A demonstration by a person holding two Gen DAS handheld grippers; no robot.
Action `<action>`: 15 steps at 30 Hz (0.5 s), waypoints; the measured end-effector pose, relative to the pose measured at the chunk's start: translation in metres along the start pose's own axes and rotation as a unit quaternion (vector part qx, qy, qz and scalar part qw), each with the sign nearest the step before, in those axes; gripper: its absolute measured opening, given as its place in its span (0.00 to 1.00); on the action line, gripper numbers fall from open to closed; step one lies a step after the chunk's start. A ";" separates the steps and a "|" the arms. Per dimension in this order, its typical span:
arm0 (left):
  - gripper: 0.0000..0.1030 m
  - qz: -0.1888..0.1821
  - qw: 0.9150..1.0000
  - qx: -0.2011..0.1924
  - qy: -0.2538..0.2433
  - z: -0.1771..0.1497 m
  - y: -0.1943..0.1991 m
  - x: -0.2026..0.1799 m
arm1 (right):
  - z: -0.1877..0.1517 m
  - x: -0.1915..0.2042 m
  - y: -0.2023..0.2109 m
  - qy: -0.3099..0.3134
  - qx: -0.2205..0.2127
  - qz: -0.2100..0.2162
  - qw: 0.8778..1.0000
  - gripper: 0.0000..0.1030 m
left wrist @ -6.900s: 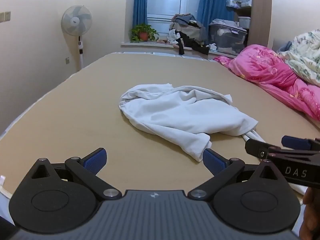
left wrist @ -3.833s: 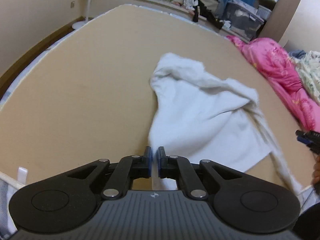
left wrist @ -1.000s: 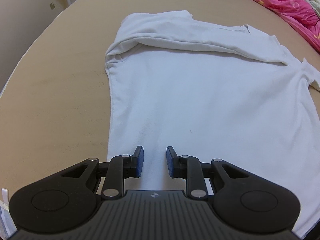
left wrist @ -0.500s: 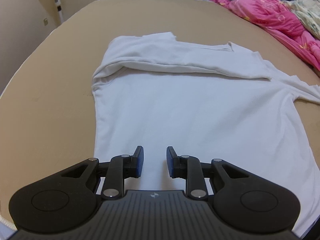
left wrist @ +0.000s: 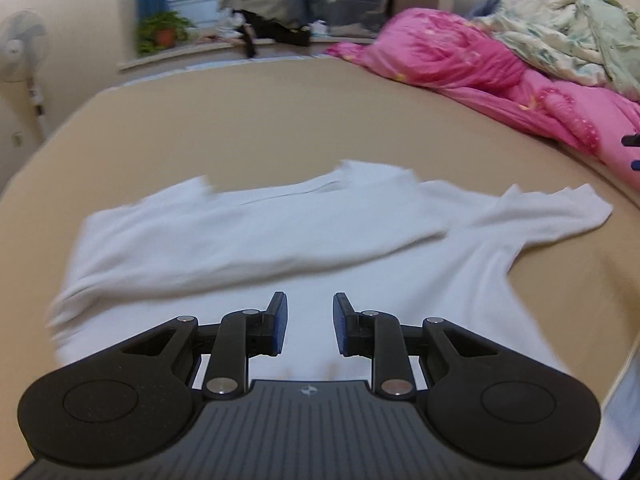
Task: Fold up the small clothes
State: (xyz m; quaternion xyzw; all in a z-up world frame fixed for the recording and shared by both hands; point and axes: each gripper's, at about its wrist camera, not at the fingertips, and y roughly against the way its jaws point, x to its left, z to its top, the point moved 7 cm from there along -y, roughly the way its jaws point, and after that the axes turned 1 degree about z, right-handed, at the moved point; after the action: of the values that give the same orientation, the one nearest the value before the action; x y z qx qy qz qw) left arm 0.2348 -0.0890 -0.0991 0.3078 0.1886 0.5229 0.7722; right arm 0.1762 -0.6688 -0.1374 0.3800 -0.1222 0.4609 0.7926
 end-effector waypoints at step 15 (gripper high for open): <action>0.03 0.073 0.993 0.048 -0.081 0.058 -0.136 -0.056 | -0.192 0.070 -0.018 0.207 0.231 0.080 0.947 0.48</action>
State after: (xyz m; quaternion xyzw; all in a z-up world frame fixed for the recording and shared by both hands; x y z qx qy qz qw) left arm 0.3425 -0.1928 -0.1495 0.3987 0.1272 0.5417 0.7290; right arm 0.1990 -0.4921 -0.2389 0.4377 0.1246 0.6067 0.6517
